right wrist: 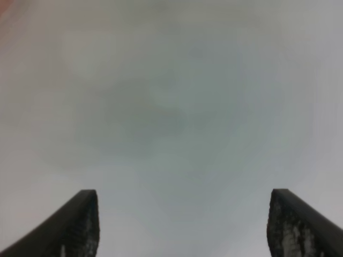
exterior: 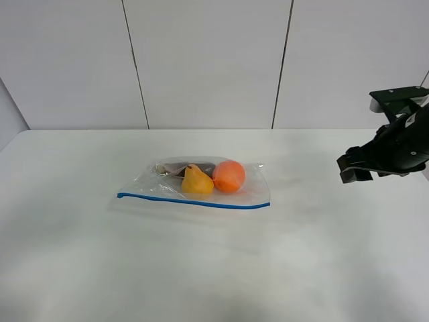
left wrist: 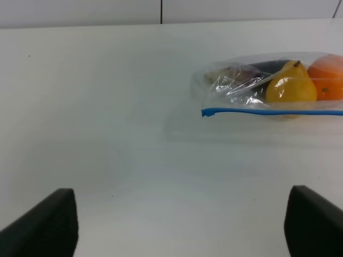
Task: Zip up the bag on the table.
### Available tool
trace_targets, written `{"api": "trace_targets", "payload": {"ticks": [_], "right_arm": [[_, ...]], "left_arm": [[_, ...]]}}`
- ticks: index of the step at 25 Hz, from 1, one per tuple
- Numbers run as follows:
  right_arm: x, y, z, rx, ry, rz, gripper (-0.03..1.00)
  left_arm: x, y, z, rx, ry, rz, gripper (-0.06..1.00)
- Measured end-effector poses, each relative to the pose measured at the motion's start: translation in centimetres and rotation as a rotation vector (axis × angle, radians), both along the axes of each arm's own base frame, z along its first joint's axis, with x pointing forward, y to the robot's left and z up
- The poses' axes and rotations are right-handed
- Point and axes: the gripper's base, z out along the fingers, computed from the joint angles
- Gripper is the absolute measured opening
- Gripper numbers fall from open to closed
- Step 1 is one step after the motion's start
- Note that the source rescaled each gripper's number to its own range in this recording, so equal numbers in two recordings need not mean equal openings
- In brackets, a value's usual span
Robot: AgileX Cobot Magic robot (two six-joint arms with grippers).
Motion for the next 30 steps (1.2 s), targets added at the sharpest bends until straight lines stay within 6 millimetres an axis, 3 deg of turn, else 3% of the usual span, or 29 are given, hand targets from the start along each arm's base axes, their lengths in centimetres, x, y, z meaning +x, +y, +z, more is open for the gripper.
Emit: {"api": "trace_targets", "payload": {"ticks": [6, 14, 23, 30], "right_arm": [[-2.0, -1.3, 2.5, -0.097, -0.039, -0.092, 0.83], [-5.8, -1.6, 6.3, -0.061, -0.133, -0.130, 0.83], [-13.3, -1.2, 11.9, 0.108, -0.423, -0.137, 0.83], [-19.2, -1.2, 13.5, 0.178, -0.526, -0.129, 0.83]], "left_arm": [[0.0, 0.0, 0.0, 0.000, 0.000, 0.000, 0.86], [0.0, 0.0, 0.0, 0.000, 0.000, 0.000, 0.86], [0.0, 0.0, 0.0, 0.000, 0.000, 0.000, 0.86], [0.0, 0.0, 0.0, 0.000, 0.000, 0.000, 0.86]]}}
